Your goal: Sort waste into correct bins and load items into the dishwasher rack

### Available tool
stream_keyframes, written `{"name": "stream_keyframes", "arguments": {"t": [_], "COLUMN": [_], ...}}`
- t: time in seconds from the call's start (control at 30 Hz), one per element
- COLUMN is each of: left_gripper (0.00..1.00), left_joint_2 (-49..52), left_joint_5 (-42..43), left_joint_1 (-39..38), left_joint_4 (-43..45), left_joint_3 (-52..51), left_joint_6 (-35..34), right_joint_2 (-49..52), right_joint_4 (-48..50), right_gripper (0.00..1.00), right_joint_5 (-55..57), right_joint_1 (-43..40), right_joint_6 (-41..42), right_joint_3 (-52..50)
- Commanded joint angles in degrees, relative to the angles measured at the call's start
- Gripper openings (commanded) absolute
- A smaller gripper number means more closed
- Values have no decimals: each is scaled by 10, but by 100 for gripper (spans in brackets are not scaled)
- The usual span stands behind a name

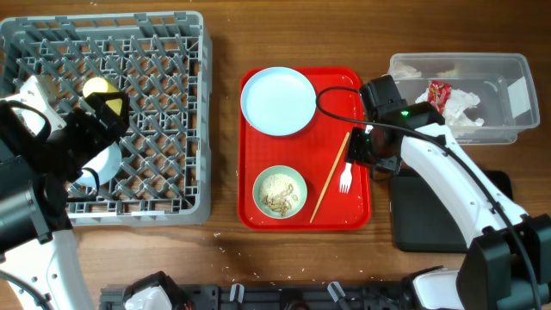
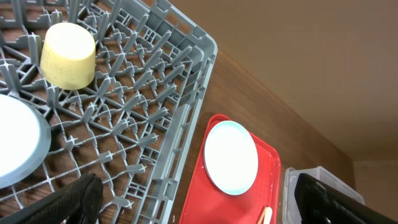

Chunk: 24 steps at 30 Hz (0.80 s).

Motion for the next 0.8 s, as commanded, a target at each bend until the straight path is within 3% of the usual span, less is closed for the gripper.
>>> {"name": "stream_keyframes", "arguments": {"t": [0.0,0.1,0.13,0.2,0.27,0.4,0.57,0.77], "left_gripper": [100,100,100,100,100,100,100,100], "left_joint_2": [0,0,0,0,0,0,0,0], "left_joint_5": [-1,-1,-1,-1,-1,-1,-1,-1], "left_joint_1": [-2,-2,-2,-2,-2,-2,-2,-2], "left_joint_4": [1,1,1,1,1,1,1,1], "left_joint_3": [1,1,1,1,1,1,1,1], "left_joint_6": [5,5,5,5,5,5,5,5], "right_joint_2": [5,5,5,5,5,6,6,6], "right_joint_4": [-4,1,3,5,7,14,31,38], "right_gripper": [17,22,28,56,70,77,78,68], "right_joint_5": [-64,-66,-66,-65,-54,-21,-20,-52], "right_joint_1": [1,1,1,1,1,1,1,5], "right_joint_6": [0,-8,-19,-35,-45,-43,-43,-33], "right_joint_3": [-4,-3,-3,-3,-4,-5,-5,-5]}}
